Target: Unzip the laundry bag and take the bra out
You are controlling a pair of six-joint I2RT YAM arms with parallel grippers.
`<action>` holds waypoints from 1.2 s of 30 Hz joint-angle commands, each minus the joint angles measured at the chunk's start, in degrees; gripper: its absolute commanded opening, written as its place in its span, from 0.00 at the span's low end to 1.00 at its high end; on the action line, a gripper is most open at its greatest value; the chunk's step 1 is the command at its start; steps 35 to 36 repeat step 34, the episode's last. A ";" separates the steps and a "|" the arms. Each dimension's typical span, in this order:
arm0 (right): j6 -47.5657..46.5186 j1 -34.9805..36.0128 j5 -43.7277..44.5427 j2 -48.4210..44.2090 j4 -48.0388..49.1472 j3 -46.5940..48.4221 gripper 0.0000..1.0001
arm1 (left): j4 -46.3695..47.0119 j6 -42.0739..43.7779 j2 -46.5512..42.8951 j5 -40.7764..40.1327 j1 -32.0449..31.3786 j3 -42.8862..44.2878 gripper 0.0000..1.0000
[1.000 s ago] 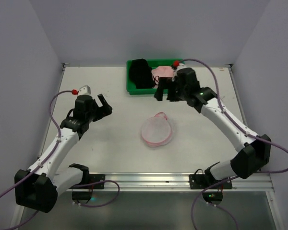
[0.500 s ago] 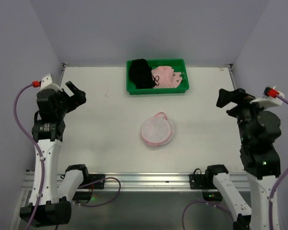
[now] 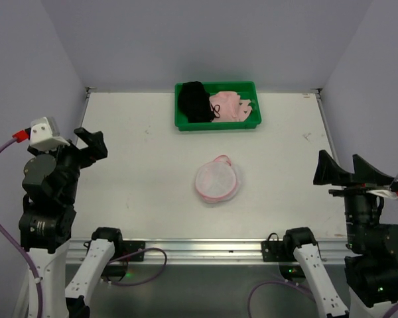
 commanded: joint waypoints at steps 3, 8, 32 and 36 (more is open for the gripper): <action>-5.09 1.30 -2.12 -5.06 3.75 -3.63 0.99 | -1.70 3.04 -5.20 -7.38 -1.57 1.92 1.00; -5.79 2.01 -3.36 -6.48 4.54 -4.86 0.99 | -2.22 1.99 -8.01 -9.40 -1.65 1.74 1.00; -6.59 2.98 -3.80 -7.98 4.72 -5.92 0.99 | -0.21 0.58 -10.39 -5.80 -2.62 -4.85 1.00; -6.50 3.06 -3.80 -8.15 4.81 -6.01 0.99 | -0.12 0.58 -10.30 -5.63 -2.62 -5.11 1.00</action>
